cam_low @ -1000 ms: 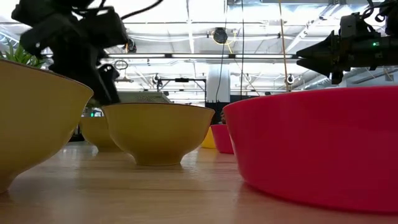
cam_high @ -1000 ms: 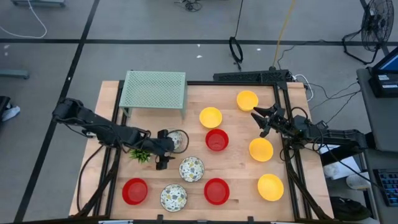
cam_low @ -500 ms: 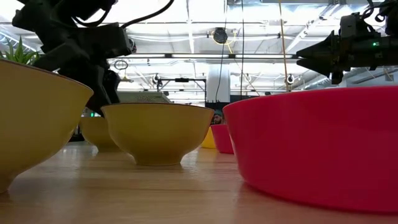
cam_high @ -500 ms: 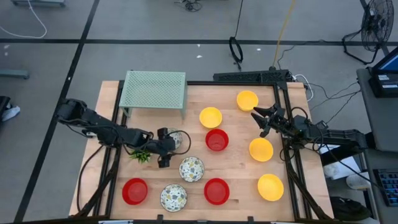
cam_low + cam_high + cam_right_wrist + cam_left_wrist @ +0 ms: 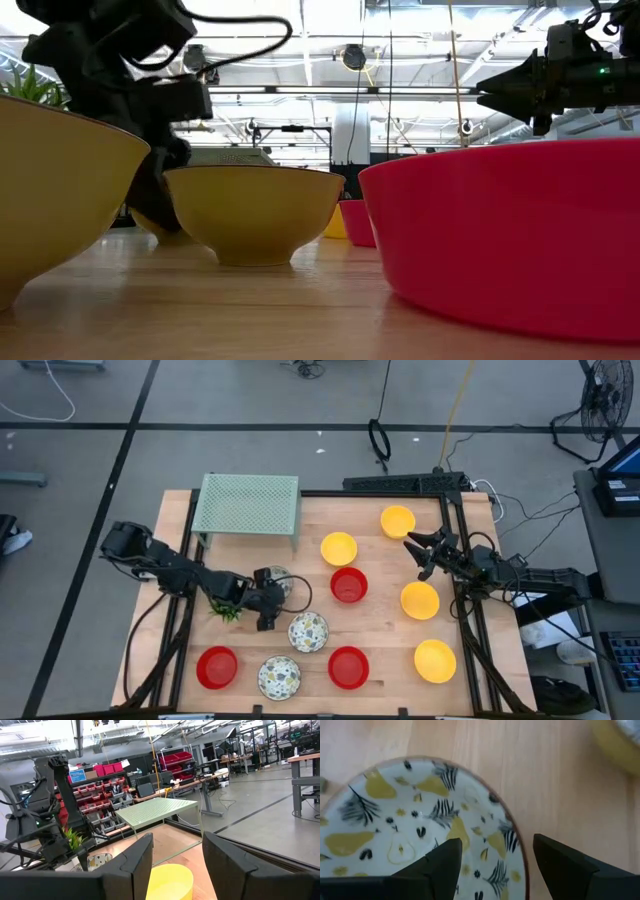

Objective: Pick & Place Mini bowls
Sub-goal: Put the white patterned bowl on the shelf

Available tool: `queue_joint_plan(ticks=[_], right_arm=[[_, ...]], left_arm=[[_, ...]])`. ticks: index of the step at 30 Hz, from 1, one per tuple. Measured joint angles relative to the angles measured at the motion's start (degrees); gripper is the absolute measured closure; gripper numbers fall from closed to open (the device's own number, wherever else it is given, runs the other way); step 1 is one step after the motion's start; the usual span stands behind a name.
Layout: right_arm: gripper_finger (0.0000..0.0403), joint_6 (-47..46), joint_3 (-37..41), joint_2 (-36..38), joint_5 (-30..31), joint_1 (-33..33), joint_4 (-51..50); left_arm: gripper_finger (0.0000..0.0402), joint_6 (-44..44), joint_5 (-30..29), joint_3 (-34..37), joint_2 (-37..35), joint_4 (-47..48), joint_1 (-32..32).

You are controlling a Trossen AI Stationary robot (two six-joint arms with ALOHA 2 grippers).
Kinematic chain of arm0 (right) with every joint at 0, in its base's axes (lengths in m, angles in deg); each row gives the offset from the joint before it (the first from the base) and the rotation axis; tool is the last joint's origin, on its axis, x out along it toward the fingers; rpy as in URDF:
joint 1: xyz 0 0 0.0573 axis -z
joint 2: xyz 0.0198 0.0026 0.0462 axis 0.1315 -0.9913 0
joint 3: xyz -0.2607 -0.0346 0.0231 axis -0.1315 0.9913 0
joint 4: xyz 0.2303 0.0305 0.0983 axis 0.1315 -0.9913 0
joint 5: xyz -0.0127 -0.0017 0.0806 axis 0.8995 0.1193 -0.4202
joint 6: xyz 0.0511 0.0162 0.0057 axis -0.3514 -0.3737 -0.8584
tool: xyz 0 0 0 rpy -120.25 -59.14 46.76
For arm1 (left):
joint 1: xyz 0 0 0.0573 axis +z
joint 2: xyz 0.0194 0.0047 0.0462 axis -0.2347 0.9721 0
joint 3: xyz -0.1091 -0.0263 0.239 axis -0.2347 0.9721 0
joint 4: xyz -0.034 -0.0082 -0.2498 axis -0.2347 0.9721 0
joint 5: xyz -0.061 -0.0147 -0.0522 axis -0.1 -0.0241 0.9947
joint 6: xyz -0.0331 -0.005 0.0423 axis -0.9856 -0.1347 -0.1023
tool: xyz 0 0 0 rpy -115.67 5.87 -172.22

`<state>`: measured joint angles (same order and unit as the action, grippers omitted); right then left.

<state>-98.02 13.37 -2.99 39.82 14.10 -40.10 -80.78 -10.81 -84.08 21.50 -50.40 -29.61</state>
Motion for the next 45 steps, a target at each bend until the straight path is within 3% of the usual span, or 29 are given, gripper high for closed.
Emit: queue_joint_plan(ticks=[4,12,14,20,24,31,36,45], right_arm=[[0.0242,0.01,0.00,0.00,0.00,0.00,0.00],[0.0242,0.01,0.01,0.00,0.00,0.00,0.00],[0.0242,0.01,0.00,0.00,0.00,0.00,0.00],[0.0242,0.00,0.01,0.00,0.00,0.00,0.00],[0.0242,0.00,0.00,-0.07,0.00,0.00,0.02],[0.0242,0.01,0.00,-0.43,0.03,0.00,-0.08],[0.0241,0.01,0.01,-0.90,0.03,-0.01,-0.25],[0.0241,0.02,0.01,-1.03,0.00,-0.02,-0.35]], left_arm=[[0.0192,0.00,1.23,-0.01,-0.07,-0.26,0.00],[0.0362,0.22,0.16,-0.09,-0.41,-0.62,0.13],[0.0383,0.06,-0.03,-0.25,-0.95,-1.27,0.32],[0.0359,2.30,1.57,-0.08,-3.09,-5.07,0.24],[0.0381,7.34,1.80,-2.59,-5.12,-4.89,0.25],[0.0371,20.62,-5.03,-10.44,-6.79,-5.15,0.31],[0.0378,27.70,-14.08,-17.10,-6.86,1.35,2.26],[0.0374,21.73,-21.93,-26.27,-6.88,28.35,17.01]])
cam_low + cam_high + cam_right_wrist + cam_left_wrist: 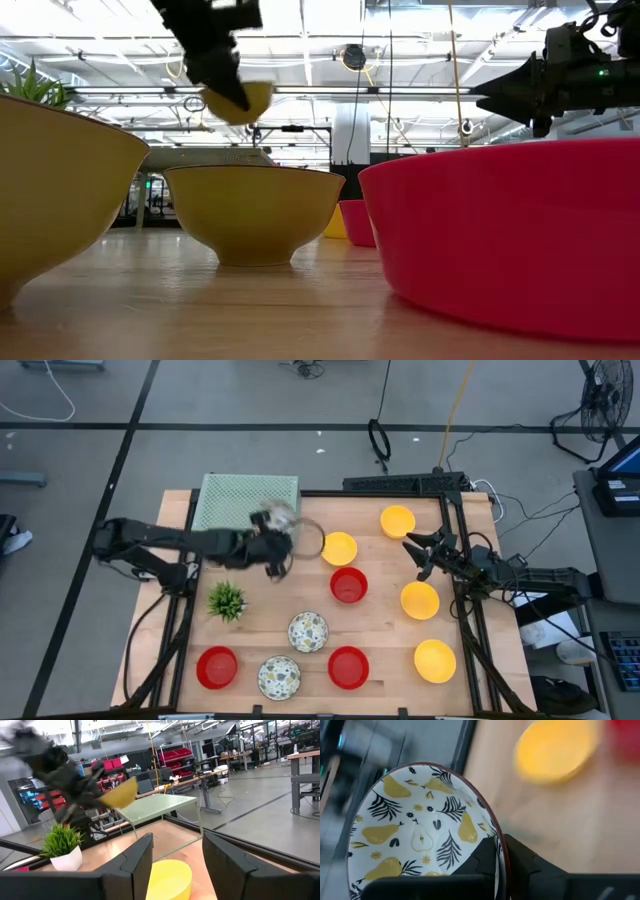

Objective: Pick & Place Mini bowls
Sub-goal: Put the white patterned bowl on the shelf

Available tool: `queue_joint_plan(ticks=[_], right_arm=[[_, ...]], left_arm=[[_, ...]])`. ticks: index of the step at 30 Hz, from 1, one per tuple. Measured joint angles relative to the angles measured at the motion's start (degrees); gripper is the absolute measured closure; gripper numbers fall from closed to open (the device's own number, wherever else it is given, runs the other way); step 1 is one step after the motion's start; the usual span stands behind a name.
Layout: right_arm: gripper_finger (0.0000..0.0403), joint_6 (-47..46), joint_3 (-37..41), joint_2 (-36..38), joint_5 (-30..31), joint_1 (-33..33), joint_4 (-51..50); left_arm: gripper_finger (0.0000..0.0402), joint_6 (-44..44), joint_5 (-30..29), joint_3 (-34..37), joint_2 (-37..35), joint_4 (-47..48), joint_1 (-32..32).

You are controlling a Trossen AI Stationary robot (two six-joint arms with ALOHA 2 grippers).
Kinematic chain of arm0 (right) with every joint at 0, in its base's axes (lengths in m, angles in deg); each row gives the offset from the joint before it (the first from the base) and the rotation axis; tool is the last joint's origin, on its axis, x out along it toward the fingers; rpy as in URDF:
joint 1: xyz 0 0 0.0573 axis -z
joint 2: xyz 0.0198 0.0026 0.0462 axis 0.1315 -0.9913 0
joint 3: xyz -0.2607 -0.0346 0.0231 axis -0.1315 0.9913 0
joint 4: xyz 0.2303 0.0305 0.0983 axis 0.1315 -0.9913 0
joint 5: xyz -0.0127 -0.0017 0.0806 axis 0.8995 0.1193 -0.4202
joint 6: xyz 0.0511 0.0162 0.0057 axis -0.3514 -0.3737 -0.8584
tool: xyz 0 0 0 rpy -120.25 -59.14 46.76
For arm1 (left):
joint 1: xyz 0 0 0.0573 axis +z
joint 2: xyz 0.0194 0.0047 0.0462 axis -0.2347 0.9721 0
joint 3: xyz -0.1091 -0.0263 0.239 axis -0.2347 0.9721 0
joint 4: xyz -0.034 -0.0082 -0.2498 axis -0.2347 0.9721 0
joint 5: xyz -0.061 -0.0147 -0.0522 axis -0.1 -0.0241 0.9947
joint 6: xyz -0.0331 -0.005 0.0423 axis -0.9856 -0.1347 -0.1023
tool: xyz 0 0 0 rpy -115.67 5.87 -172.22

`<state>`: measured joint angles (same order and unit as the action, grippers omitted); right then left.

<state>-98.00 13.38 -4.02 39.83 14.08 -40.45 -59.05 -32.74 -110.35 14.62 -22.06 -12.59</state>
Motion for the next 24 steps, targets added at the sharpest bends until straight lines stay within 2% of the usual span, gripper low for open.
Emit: queue_joint_plan(ticks=[3,8,14,19,24], right_arm=[[0.0242,0.00,-0.01,0.00,0.00,0.00,0.02],[0.0241,0.00,-0.01,0.00,0.00,0.00,0.01],[0.0242,-0.01,0.00,0.00,0.00,0.00,0.02],[0.0241,0.00,0.00,0.00,-0.02,0.00,0.02],[0.0242,-0.02,0.01,0.00,0.00,0.00,0.02]], left_arm=[[0.0368,-2.27,0.71,-2.44,0.00,7.63,6.14],[0.0386,-2.78,4.92,-4.65,-0.71,16.29,16.33],[0.0376,0.28,15.64,-4.60,-0.99,17.62,29.62],[0.0387,0.59,17.90,-4.60,-1.58,17.33,38.42],[0.0385,1.01,18.63,-4.56,-2.32,17.04,44.66]])
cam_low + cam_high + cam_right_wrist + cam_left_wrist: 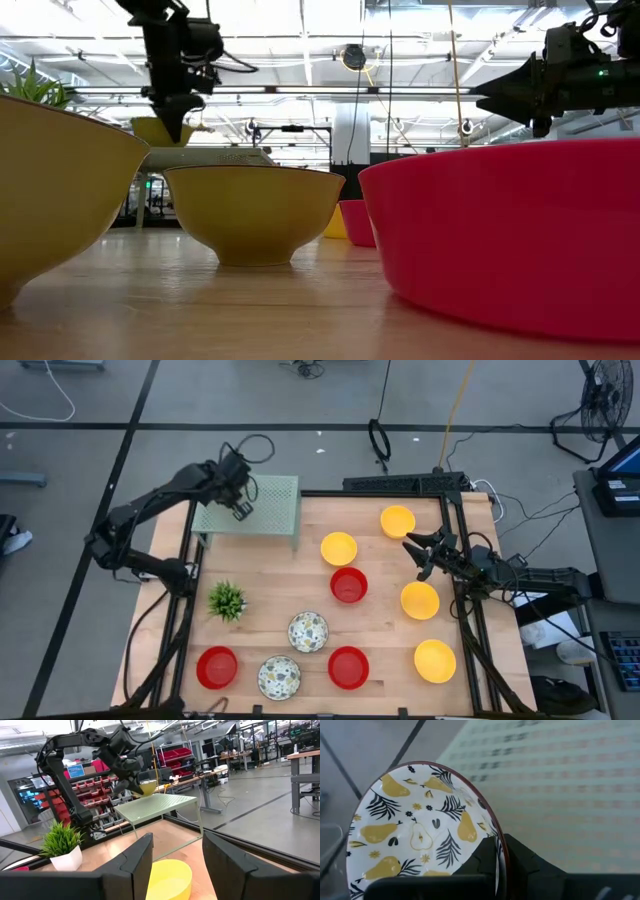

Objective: Pick & Place Mini bowls
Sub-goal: Put the white patterned bowl on the shelf

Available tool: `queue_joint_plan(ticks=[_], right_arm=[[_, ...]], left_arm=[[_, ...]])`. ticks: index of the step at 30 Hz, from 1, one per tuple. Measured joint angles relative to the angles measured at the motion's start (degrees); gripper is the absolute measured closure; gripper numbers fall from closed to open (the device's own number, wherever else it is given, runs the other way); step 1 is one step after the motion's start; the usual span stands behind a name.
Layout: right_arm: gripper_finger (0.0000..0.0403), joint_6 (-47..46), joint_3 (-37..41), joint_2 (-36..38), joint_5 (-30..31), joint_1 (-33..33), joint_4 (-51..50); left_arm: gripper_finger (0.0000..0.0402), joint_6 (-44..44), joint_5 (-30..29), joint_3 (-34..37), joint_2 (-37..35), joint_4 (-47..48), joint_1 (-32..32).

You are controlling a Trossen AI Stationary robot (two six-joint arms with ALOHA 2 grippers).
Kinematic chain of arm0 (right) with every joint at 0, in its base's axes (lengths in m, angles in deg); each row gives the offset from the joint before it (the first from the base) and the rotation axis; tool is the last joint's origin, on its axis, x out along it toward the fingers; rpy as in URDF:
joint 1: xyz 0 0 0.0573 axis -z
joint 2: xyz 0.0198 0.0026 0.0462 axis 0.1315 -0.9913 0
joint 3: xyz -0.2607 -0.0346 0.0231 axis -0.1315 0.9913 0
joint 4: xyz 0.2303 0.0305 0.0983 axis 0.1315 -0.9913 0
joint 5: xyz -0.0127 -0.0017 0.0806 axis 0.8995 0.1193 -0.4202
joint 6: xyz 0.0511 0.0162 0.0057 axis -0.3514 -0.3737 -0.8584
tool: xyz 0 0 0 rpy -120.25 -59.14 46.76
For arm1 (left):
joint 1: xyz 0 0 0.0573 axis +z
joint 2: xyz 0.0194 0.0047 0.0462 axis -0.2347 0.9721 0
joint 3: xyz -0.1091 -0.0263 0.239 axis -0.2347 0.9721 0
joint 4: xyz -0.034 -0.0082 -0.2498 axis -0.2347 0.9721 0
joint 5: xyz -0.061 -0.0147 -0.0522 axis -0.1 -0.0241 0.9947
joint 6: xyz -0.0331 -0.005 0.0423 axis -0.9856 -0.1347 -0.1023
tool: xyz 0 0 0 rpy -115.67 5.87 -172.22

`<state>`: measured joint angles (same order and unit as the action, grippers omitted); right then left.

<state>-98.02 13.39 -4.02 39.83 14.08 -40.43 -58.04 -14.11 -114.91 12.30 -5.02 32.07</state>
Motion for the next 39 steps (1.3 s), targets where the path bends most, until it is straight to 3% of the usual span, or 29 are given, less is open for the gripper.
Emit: queue_joint_plan(ticks=[5,11,19,28,34,39], right_arm=[[0.0242,0.01,-0.02,0.00,-0.02,0.00,-0.01],[0.0241,0.01,-0.02,0.00,0.00,0.01,0.00],[0.0242,0.02,-0.01,0.00,0.00,0.01,-0.02],[0.0242,0.02,-0.02,0.00,-0.02,0.00,-0.02],[0.0242,0.01,-0.01,0.00,0.00,0.00,-0.02],[0.0241,0.00,0.00,0.00,-0.02,0.00,-0.02]], left_arm=[[0.0370,0.12,0.85,0.00,-0.04,-0.21,5.00],[0.0387,0.31,6.55,0.00,-0.04,-0.59,8.37],[0.0363,1.77,6.08,0.00,-0.02,-0.70,9.74],[0.0385,1.62,6.03,0.02,-0.02,-0.63,9.84],[0.0330,0.01,6.33,0.02,-0.02,-0.63,9.84],[0.0318,-1.97,6.33,0.02,-0.02,-0.61,9.83]])
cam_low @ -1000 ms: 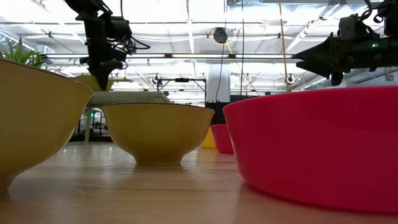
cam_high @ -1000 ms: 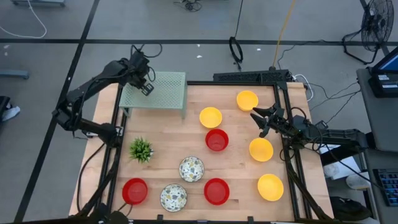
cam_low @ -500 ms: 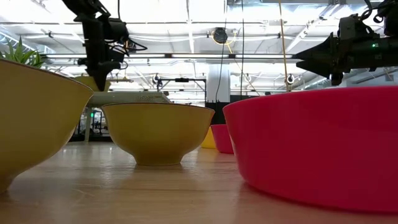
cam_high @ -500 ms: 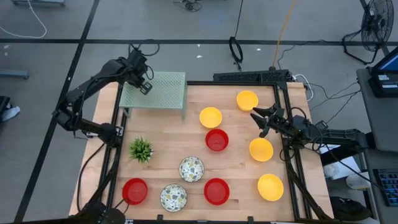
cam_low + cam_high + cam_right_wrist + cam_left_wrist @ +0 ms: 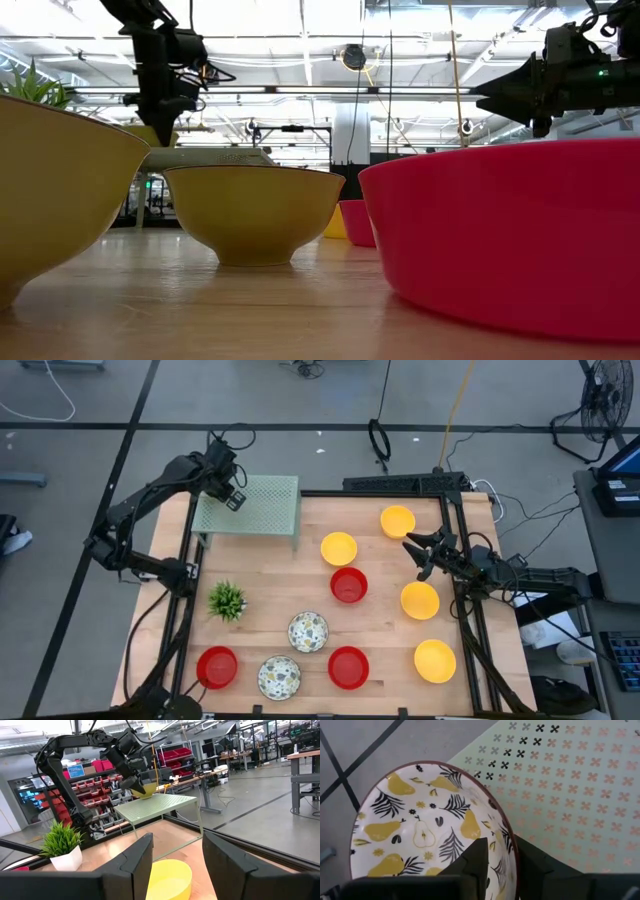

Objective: Pick & Place Mini bowls
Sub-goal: Put the white patterned bowl on the shelf, then put the red bowl on the shelf

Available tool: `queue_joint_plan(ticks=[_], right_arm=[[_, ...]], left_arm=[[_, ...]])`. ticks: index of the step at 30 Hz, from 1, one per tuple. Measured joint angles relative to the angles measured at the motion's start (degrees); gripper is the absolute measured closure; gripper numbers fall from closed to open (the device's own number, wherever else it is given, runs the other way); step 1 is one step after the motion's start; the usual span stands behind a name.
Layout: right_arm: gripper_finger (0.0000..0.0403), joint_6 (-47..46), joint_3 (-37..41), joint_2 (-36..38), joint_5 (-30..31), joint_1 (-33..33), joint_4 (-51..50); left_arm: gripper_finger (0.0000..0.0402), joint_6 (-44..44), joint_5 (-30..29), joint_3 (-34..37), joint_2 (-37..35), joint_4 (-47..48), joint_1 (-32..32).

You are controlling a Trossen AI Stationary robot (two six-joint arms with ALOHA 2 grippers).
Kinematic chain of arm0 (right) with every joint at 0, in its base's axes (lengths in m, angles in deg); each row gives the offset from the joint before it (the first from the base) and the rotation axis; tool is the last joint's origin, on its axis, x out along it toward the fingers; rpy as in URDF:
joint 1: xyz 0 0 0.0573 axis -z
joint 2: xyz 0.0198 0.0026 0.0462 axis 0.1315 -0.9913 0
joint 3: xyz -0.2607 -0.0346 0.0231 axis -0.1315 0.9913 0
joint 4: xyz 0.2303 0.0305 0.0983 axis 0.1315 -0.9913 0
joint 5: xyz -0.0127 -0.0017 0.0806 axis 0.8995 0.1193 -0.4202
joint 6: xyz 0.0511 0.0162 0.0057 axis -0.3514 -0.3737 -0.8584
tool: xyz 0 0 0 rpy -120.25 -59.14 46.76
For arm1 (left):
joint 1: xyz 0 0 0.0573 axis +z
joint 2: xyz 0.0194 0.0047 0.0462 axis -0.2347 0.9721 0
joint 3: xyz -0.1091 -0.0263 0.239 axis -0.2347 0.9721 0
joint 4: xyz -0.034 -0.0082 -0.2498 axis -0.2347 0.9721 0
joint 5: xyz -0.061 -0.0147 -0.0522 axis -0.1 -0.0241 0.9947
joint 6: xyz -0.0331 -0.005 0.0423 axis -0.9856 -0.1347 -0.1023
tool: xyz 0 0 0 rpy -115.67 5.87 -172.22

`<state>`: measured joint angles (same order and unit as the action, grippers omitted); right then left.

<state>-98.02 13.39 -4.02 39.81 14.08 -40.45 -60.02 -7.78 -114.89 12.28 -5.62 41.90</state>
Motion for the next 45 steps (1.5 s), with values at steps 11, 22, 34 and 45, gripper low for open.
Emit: queue_joint_plan(ticks=[11,22,34,45], right_arm=[[0.0241,0.02,-0.02,0.00,0.02,0.00,0.02],[0.0242,0.02,-0.02,0.00,0.00,0.00,0.01],[0.0242,0.00,0.00,0.02,0.02,0.00,0.02],[0.0242,0.02,0.00,0.02,0.02,0.00,0.02]], left_arm=[[0.0315,-2.30,0.04,0.00,0.00,0.07,-0.03],[0.0314,-3.11,0.00,-7.78,0.00,5.66,-0.91],[0.0314,-6.28,2.46,-10.21,-0.02,15.60,-4.43],[0.0314,-9.99,29.05,-10.21,-0.02,19.46,-15.07]])
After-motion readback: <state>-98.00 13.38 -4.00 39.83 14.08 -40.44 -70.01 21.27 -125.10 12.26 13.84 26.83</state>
